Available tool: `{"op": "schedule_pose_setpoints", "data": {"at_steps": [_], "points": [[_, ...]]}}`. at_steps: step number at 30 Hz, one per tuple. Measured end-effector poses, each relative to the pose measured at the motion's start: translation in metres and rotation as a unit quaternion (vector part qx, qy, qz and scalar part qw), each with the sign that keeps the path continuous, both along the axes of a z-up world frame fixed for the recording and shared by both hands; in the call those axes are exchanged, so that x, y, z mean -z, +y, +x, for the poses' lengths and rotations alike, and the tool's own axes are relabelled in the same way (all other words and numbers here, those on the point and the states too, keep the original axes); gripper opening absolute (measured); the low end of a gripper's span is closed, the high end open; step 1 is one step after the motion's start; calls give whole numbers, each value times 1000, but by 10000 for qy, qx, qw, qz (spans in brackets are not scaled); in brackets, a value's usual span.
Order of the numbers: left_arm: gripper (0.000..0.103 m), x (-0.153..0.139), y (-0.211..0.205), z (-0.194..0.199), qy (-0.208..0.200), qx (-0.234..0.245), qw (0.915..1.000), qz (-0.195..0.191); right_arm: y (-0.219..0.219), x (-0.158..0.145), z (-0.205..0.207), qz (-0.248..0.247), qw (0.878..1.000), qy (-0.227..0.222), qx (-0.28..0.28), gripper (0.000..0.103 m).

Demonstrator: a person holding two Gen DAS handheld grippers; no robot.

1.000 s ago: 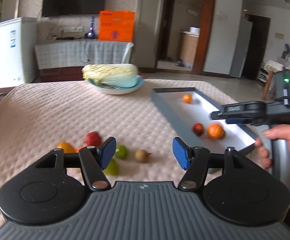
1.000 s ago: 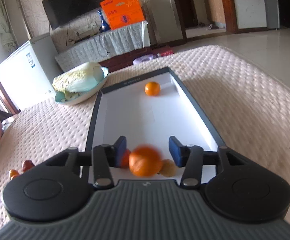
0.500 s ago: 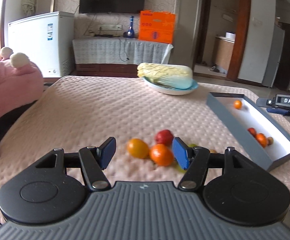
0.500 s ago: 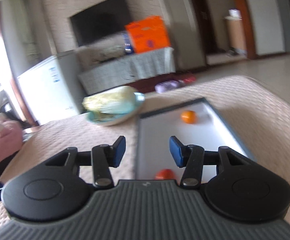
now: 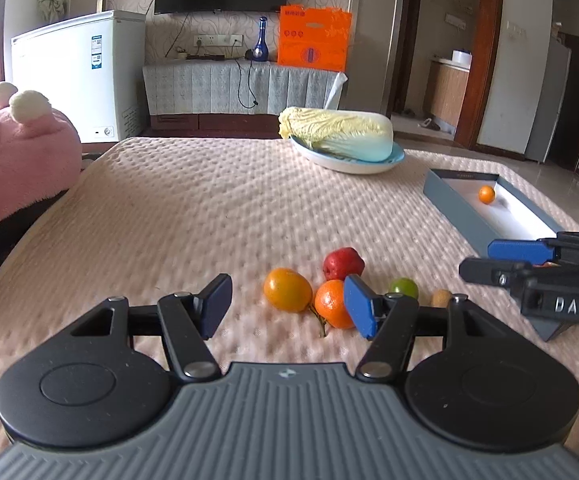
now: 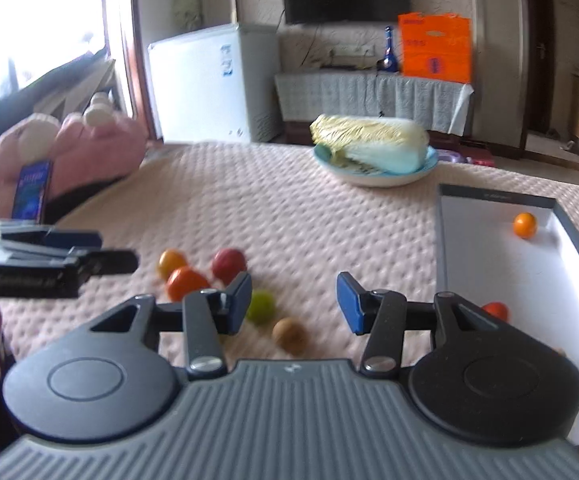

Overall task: Organize fruits
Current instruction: 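Move both tools back toward the remaining fruits on the bedspread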

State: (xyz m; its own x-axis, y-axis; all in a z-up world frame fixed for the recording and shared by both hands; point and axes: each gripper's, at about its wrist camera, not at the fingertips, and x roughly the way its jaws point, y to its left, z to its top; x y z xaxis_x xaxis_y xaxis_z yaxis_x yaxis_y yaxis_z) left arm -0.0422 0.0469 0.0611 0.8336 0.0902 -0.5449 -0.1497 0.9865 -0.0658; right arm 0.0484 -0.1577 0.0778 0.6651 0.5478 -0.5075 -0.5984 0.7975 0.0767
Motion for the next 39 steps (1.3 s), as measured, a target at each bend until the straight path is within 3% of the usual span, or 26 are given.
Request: {"op": "schedule_pose_setpoints", "data": {"at_steps": [5,14,23,30,32,39], "points": [[67,3,-8,5,52,86,9999,111,7,13,0,-422,9990,158,-12,50],[67,0,-11,9,-36,82,9999,90,18,25,4,-755,9967,225,-173,49],[62,8,10,26,124,-114,9999,-5,25,30,12,-811,9960,331,-163,35],[62,15,14,37,253,-68,9997,17,31,34,10,-912,9950,354,-199,35],[62,16,14,40,264,-103,9996,17,32,33,11,-925,9949,344,-209,28],[60,24,15,49,323,-238,9992,89,28,33,13,-880,9951,395,-239,28]]}}
